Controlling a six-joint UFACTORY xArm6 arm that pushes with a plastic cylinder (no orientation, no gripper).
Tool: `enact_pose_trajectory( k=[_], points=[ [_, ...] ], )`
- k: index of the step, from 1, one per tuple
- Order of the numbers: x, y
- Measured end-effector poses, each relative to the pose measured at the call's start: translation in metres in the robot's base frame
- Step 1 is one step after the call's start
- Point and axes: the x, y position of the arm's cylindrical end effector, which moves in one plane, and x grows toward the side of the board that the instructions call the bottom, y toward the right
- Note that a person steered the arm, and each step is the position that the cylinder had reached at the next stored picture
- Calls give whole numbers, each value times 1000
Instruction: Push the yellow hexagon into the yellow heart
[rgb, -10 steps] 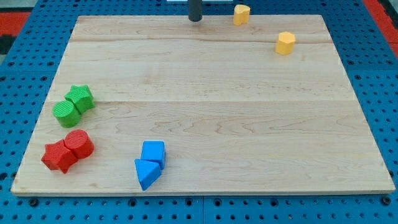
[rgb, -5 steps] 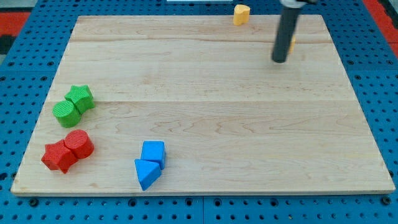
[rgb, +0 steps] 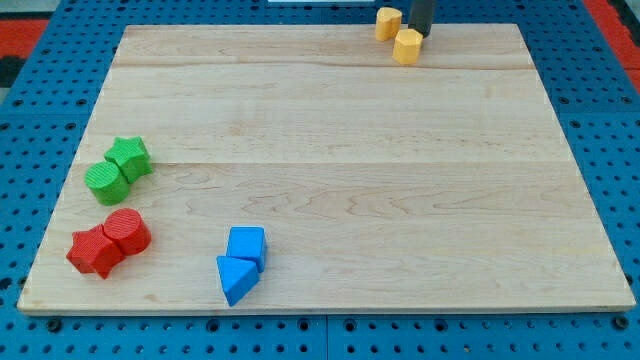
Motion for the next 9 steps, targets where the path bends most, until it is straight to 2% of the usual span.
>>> enact_pose_trajectory(
  k=[2, 3, 4, 5, 6, 7, 8, 9],
  points=[
    [25, -39],
    [31, -107],
    [65, -133],
    [92, -113],
    [102, -64],
    [89, -41],
    [53, -39],
    [37, -39]
  ],
)
